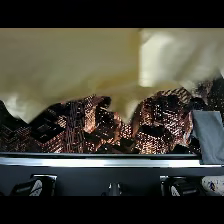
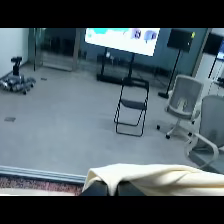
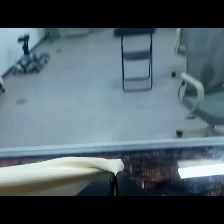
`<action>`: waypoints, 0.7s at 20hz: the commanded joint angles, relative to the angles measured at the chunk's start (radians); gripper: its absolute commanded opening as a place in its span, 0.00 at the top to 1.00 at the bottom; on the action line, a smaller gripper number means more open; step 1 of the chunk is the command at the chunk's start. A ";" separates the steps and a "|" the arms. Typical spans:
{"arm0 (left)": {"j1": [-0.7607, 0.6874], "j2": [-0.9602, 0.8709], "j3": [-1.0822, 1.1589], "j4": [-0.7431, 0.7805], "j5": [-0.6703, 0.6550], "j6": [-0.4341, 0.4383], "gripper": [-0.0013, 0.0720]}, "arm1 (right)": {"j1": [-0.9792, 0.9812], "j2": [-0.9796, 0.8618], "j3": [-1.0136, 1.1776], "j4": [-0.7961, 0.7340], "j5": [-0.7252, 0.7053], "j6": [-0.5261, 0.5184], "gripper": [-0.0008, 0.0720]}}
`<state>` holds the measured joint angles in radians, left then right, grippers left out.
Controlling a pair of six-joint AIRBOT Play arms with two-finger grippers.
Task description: Fold the shirts.
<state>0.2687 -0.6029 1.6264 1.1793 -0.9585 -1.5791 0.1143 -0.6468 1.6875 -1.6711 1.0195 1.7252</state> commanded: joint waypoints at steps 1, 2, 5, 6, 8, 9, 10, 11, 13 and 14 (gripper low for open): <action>0.016 0.029 0.064 0.008 0.005 -0.013 0.95 | 0.000 0.062 0.041 -0.044 -0.027 0.040 0.96; 0.016 0.021 0.061 0.016 0.005 -0.014 0.95 | 0.000 0.047 0.041 -0.044 -0.026 0.040 0.96; 0.016 -0.031 0.012 0.026 -0.072 -0.014 0.95 | 0.000 -0.050 0.041 -0.044 0.048 0.040 0.96; 0.016 -0.058 -0.024 0.025 -0.119 -0.014 0.95 | 0.000 -0.103 0.041 -0.044 0.089 0.032 0.96; 0.015 -0.125 -0.145 0.014 -0.190 -0.014 0.95 | 0.000 -0.258 0.041 -0.043 0.173 0.001 0.96; 0.004 -0.165 -0.226 0.014 -0.194 -0.014 0.95 | 0.000 -0.343 0.041 -0.042 0.202 -0.002 0.96; -0.013 -0.206 -0.305 0.014 -0.180 -0.011 0.95 | 0.000 -0.434 0.041 -0.042 0.207 0.000 0.96; -0.039 -0.259 -0.386 0.014 -0.143 0.012 0.95 | 0.000 -0.536 0.041 -0.039 0.174 0.015 0.96; -0.095 -0.385 -0.502 0.014 -0.031 0.055 0.95 | 0.000 -0.718 0.041 -0.006 0.033 0.086 0.96; -0.117 -0.459 -0.526 0.014 0.013 0.061 0.95 | 0.000 -0.790 0.041 0.020 -0.016 0.129 0.96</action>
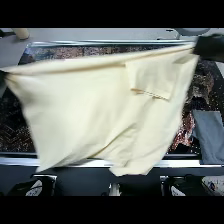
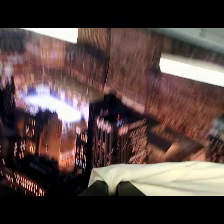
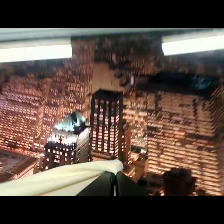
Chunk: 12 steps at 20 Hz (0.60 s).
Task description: Fold the shirts.
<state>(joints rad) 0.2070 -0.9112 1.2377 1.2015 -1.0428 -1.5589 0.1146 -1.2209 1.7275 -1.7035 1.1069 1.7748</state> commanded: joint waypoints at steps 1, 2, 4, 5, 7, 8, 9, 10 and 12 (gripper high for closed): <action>-0.073 -0.236 -0.138 -0.008 0.120 0.040 0.95 | 0.000 -0.282 0.001 0.095 -0.119 0.136 0.96; -0.086 -0.313 -0.134 -0.018 0.129 0.040 0.95 | 0.000 -0.338 0.001 0.149 -0.115 0.182 0.96; -0.096 -0.444 -0.118 -0.089 0.093 0.041 0.90 | 0.000 -0.410 0.001 0.263 -0.105 0.204 0.80; -0.094 -0.483 -0.099 -0.106 0.036 0.042 0.63 | 0.000 -0.427 0.001 0.310 -0.096 0.203 0.43; -0.069 -0.515 -0.051 -0.088 -0.125 0.104 0.04 | -0.007 -0.413 0.001 0.275 -0.044 0.142 0.28; -0.045 -0.507 -0.043 -0.074 -0.218 0.152 0.10 | -0.021 -0.401 0.001 0.241 0.015 0.092 0.22; -0.019 -0.491 -0.049 -0.053 -0.302 0.154 0.19 | -0.058 -0.392 0.001 0.225 0.104 0.042 0.22; 0.006 -0.464 -0.075 -0.033 -0.360 0.156 0.34 | -0.106 -0.391 0.001 0.230 0.217 0.006 0.23; 0.046 -0.365 -0.205 -0.023 -0.382 0.153 0.46 | -0.211 -0.391 -0.035 0.227 0.403 -0.045 0.31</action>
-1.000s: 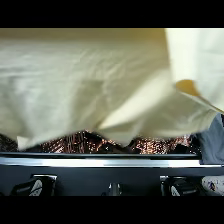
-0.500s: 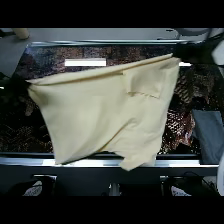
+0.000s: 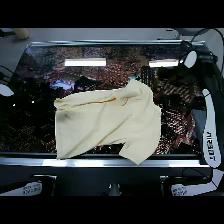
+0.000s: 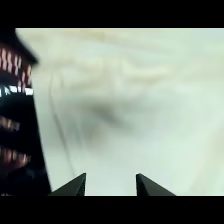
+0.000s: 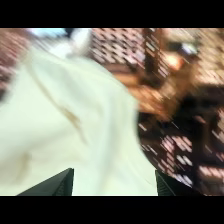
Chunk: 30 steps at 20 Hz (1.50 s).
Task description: Fold the shirts.
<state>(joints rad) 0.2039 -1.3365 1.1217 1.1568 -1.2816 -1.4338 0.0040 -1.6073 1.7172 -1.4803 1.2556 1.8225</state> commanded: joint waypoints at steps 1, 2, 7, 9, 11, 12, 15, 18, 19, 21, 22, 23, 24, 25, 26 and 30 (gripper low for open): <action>0.058 0.121 -0.180 0.021 -0.144 0.028 0.43 | -0.138 -0.002 -0.060 0.003 0.312 -0.125 0.35; 0.058 0.183 -0.278 0.011 -0.146 0.029 0.24 | -0.169 0.004 -0.105 0.004 0.352 -0.148 0.38; 0.058 0.396 -0.606 -0.050 -0.131 0.039 0.16 | -0.201 0.040 -0.285 0.034 0.343 -0.195 0.40; 0.051 0.403 -0.657 -0.062 -0.127 0.040 0.16 | -0.201 0.040 -0.305 0.058 0.331 -0.198 0.40; 0.033 0.402 -0.689 -0.053 -0.102 0.040 0.16 | -0.201 0.040 -0.308 0.060 0.328 -0.202 0.40; 0.024 0.403 -0.695 -0.049 -0.077 0.040 0.16 | -0.201 0.040 -0.308 0.060 0.328 -0.203 0.40; 0.014 0.402 -0.695 -0.041 -0.006 0.044 0.16 | -0.201 0.040 -0.308 0.067 0.328 -0.203 0.40; -0.020 0.396 -0.695 0.035 -0.006 0.043 0.16 | -0.201 0.040 -0.308 0.086 0.328 -0.205 0.40; -0.029 0.395 -0.695 0.053 -0.009 0.044 0.16 | -0.201 0.040 -0.308 0.086 0.329 -0.205 0.40; -0.031 0.395 -0.695 0.060 -0.007 0.051 0.16 | -0.201 0.040 -0.308 0.086 0.335 -0.205 0.40; -0.031 0.395 -0.695 0.060 -0.002 0.051 0.16 | -0.201 0.040 -0.308 0.086 0.335 -0.205 0.40; -0.031 0.395 -0.695 0.059 0.000 0.050 0.16 | -0.201 0.040 -0.308 0.086 0.335 -0.205 0.40; -0.031 0.394 -0.696 0.059 0.000 0.050 0.16 | -0.201 0.040 -0.308 0.086 0.335 -0.205 0.40; -0.031 0.392 -0.696 0.059 0.000 0.050 0.16 | -0.201 0.040 -0.308 0.086 0.336 -0.205 0.40; -0.031 0.386 -0.696 0.059 0.002 0.051 0.16 | -0.201 0.040 -0.308 0.086 0.336 -0.205 0.40; -0.031 0.344 -0.696 0.055 0.017 0.050 0.29 | -0.201 0.041 -0.316 0.085 0.363 -0.208 0.40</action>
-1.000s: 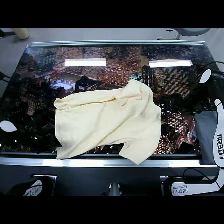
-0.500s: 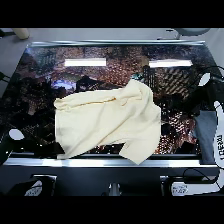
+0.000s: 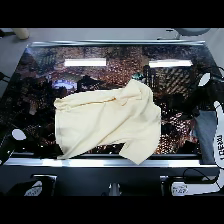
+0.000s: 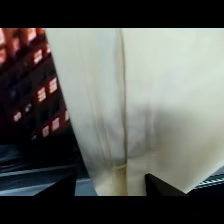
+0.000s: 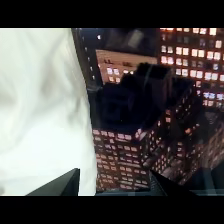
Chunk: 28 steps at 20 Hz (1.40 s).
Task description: Fold the shirts.
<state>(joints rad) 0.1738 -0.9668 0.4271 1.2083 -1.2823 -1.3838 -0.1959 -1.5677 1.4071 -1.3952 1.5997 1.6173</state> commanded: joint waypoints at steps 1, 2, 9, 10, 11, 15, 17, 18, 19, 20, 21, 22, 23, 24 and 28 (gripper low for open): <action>-0.001 -0.041 -0.003 -0.012 0.024 0.000 0.29 | -0.001 0.001 -0.019 0.000 0.026 -0.009 0.40; -0.001 -0.055 -0.005 -0.038 0.032 0.001 0.29 | -0.001 0.001 -0.037 0.000 0.029 -0.011 0.39; -0.034 -0.072 -0.013 -0.063 0.073 -0.002 0.95 | -0.001 0.110 -0.297 0.055 -0.077 -0.070 0.30; -0.034 -0.072 -0.010 -0.063 0.073 -0.002 0.95 | -0.001 0.120 -0.341 0.091 -0.100 -0.076 0.30; -0.034 -0.068 -0.005 -0.063 0.072 -0.002 0.95 | -0.001 0.124 -0.386 0.148 -0.127 -0.090 0.30; -0.034 -0.013 0.020 -0.064 0.068 -0.003 0.95 | -0.001 0.122 -0.515 0.237 -0.302 -0.119 0.31; -0.034 0.021 0.029 -0.065 0.067 -0.008 0.95 | -0.001 0.120 -0.540 0.270 -0.370 -0.123 0.44; -0.034 0.035 0.034 -0.065 0.068 -0.007 0.95 | -0.001 0.121 -0.541 0.282 -0.402 -0.122 0.58; -0.034 0.050 0.043 -0.065 0.068 -0.007 0.95 | -0.001 0.122 -0.539 0.297 -0.427 -0.122 0.82; -0.034 0.068 0.063 -0.065 0.069 -0.007 0.95 | -0.001 0.128 -0.535 0.309 -0.446 -0.123 0.96; -0.034 0.087 0.100 -0.064 0.069 -0.007 0.95 | -0.001 0.145 -0.517 0.314 -0.443 -0.129 0.96; -0.034 0.113 0.163 -0.063 0.069 -0.007 0.95 | -0.001 0.179 -0.478 0.314 -0.425 -0.157 0.96; -0.034 0.141 0.248 -0.063 0.069 -0.007 0.95 | -0.001 0.224 -0.421 0.310 -0.414 -0.173 0.96; -0.032 0.169 0.357 -0.052 0.072 -0.013 0.95 | -0.001 0.287 -0.335 0.307 -0.414 -0.177 0.96; 0.012 0.230 1.017 0.050 0.123 -0.093 0.95 | -0.001 0.568 0.151 0.267 -0.537 -0.162 0.96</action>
<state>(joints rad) 0.1596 -0.7811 1.0557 1.1862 -1.2045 -1.4231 -0.1974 -1.1667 1.2770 -1.0981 1.1595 1.4540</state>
